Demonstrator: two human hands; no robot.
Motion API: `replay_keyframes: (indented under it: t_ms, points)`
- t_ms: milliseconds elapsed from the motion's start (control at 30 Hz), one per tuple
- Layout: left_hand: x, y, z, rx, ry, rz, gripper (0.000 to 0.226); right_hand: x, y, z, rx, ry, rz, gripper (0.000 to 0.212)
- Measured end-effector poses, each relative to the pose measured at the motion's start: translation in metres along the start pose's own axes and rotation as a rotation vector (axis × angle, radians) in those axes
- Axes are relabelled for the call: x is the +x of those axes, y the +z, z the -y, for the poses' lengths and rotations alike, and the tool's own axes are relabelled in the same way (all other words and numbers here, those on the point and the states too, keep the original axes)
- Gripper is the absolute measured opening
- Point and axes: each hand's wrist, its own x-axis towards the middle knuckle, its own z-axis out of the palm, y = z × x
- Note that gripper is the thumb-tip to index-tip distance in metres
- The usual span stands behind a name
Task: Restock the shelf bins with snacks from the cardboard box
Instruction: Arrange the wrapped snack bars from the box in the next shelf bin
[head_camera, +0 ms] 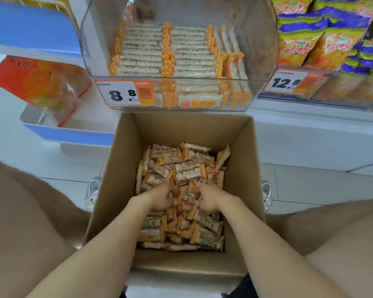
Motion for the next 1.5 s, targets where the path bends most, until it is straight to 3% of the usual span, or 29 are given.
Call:
replay_keyframes:
  t_ms: [100,200,367,467,633,800,867,1000,1167,1267,1333,1400,1500]
  points:
    - [0.008,0.008,0.009,0.079,-0.082,0.066,0.055,0.015,0.019,-0.005,-0.016,0.052,0.117,0.065]
    - [0.017,0.015,0.017,0.125,-0.114,0.047,0.06,0.031,0.031,-0.01,0.035,0.041,0.149,0.07]
    - [0.017,0.02,0.018,0.158,-0.149,0.078,0.05,0.038,0.036,-0.013,0.133,0.007,-0.059,0.018]
    - [0.015,0.02,0.018,0.067,-0.119,0.074,0.044,0.035,0.028,-0.013,0.257,0.037,-0.165,0.012]
    - [0.009,0.005,0.01,-0.238,-0.142,-0.121,0.034,0.013,0.001,-0.016,0.703,0.056,-0.303,0.011]
    - [-0.009,-0.019,-0.005,-0.437,-0.179,-0.112,0.047,-0.018,-0.022,-0.01,0.949,0.023,-0.467,0.003]
    - [-0.019,-0.028,-0.011,-0.473,-0.145,-0.178,0.047,-0.032,-0.032,-0.006,0.903,-0.004,-0.483,0.014]
    - [-0.043,-0.046,-0.018,-0.593,-0.056,-0.355,0.037,-0.07,-0.051,0.001,0.848,-0.075,-0.551,0.013]
    - [-0.082,-0.072,-0.039,-0.213,0.134,-0.49,0.049,-0.112,-0.075,0.007,0.675,-0.133,-0.859,0.037]
    - [-0.111,-0.088,-0.061,-0.052,0.285,-0.56,0.059,-0.138,-0.087,0.004,1.098,-0.211,-0.695,0.029]
    - [-0.128,-0.096,-0.073,-0.106,0.379,-0.554,0.075,-0.157,-0.093,0.001,1.349,-0.324,-0.512,0.03]
    - [-0.144,-0.103,-0.083,-0.15,0.454,-0.59,0.085,-0.17,-0.097,0.0,1.429,-0.393,-0.457,0.029]
    - [-0.161,-0.116,-0.093,-0.181,0.544,-0.686,0.083,-0.185,-0.101,0.009,1.318,-0.373,-0.534,0.024]
